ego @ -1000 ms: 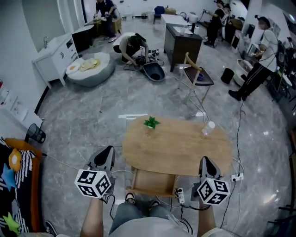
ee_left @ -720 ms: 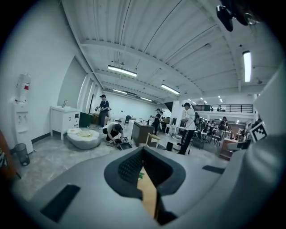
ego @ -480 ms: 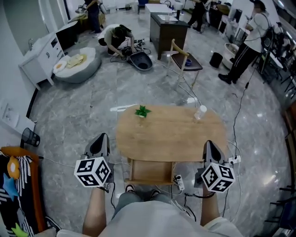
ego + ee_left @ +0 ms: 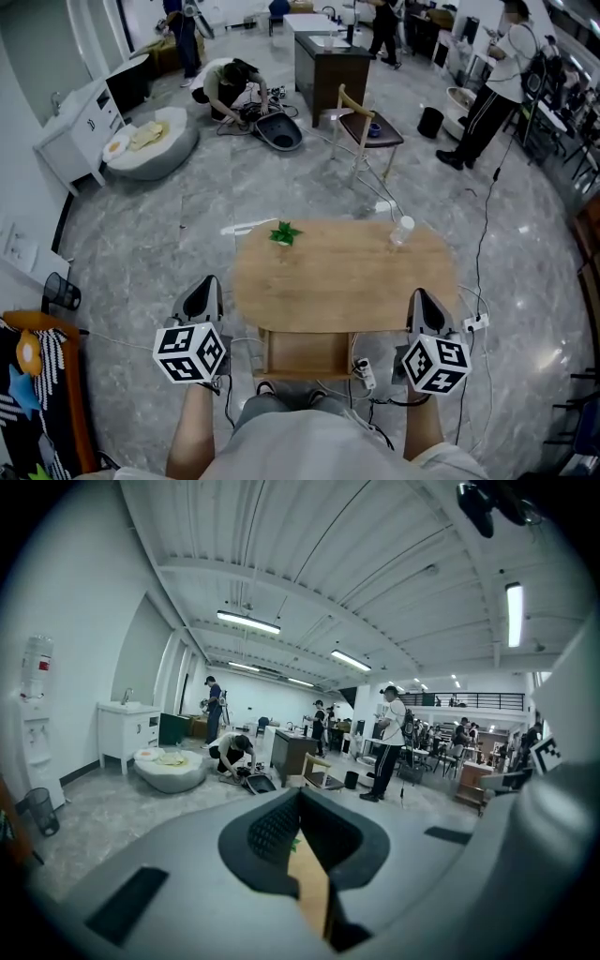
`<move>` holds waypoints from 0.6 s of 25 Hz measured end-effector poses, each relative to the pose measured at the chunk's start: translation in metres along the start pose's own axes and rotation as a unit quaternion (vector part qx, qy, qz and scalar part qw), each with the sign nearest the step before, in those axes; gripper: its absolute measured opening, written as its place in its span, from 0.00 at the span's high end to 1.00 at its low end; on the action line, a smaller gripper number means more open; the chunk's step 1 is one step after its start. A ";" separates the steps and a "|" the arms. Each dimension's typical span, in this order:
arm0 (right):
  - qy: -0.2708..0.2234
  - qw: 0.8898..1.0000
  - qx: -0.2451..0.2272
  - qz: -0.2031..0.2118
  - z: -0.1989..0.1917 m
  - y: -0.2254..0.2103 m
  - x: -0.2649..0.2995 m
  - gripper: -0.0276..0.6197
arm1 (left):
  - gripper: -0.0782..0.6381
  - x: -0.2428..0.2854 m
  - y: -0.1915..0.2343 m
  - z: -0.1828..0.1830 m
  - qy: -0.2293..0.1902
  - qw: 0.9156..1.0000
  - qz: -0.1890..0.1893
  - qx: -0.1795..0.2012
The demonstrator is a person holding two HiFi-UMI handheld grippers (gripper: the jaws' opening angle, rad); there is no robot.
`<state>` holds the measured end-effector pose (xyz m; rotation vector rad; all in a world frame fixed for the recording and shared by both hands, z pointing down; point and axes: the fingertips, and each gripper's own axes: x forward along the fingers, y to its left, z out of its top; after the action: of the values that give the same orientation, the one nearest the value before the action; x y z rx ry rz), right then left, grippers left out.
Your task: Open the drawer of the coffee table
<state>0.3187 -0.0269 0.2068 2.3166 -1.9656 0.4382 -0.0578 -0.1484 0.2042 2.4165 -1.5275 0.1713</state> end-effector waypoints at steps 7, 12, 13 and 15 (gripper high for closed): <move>-0.005 1.000 -0.004 -0.005 0.005 -0.001 -0.006 0.96 | 0.90 -0.002 -0.003 0.001 0.001 1.000 -0.005 0.002; -0.007 1.000 -0.007 -0.008 0.004 -0.002 -0.016 0.96 | 0.90 -0.005 -0.006 0.000 0.001 1.000 -0.010 0.003; -0.008 1.000 -0.008 -0.009 0.004 -0.001 -0.018 0.96 | 0.90 -0.006 -0.006 0.000 0.002 1.000 -0.011 0.003; -0.008 1.000 -0.009 -0.010 0.004 -0.001 -0.019 0.96 | 0.90 -0.006 -0.007 -0.001 0.004 1.000 -0.013 0.003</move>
<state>0.3172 -0.0095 0.1978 2.3343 -1.9420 0.3997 -0.0545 -0.1404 0.2022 2.4370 -1.4930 0.1804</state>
